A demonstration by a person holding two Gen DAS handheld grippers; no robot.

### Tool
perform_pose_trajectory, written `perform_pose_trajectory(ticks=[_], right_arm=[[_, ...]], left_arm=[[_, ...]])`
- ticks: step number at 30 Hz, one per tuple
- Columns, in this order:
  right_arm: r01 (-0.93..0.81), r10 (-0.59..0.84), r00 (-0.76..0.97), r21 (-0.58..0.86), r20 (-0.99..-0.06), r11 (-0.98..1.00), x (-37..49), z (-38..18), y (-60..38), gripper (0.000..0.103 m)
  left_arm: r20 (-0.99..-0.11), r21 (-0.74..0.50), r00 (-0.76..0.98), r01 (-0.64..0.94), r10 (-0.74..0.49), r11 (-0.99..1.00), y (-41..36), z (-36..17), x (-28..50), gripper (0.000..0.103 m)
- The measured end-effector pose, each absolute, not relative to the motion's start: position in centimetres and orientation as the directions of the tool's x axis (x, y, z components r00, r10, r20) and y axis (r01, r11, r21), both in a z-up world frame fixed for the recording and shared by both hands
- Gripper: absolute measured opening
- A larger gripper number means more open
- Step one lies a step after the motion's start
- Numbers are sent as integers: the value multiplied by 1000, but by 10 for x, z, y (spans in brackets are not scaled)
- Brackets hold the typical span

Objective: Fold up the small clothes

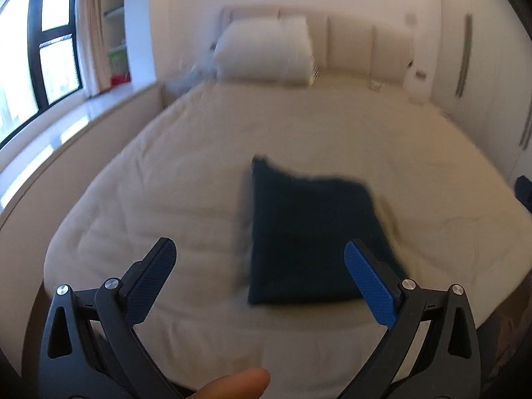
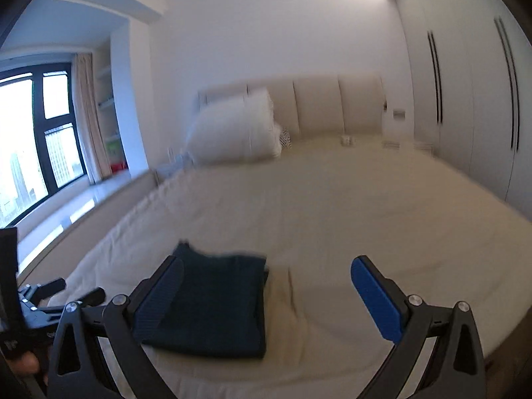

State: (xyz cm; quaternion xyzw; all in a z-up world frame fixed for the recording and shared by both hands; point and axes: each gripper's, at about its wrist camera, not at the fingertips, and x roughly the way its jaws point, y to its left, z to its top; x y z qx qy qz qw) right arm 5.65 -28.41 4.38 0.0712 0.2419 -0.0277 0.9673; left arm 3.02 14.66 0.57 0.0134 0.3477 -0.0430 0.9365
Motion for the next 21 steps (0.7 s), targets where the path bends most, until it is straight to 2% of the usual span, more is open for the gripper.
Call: perform_pose_trajectory(ticks=[3,8,13,21], right_arm=[[96,-13,832,122,-555,988,67,23,-280,103],[106,3,773,133,-635,985,73,-2,-279,103],[104,11,736,128,-677,986,82,-18,-272,103],[89,18,702,113,-712,990,89,-34,-268,103]], left_arm=[[-693,-3,718,89,-67,996,143,-16,33,103],[-721,2,690,89,-60,996,144,-38,44,103],[-748,2,660,102,-66,995,137,-68,60,103],[-763,1,643,101,-65,995,139,-80,70,103]])
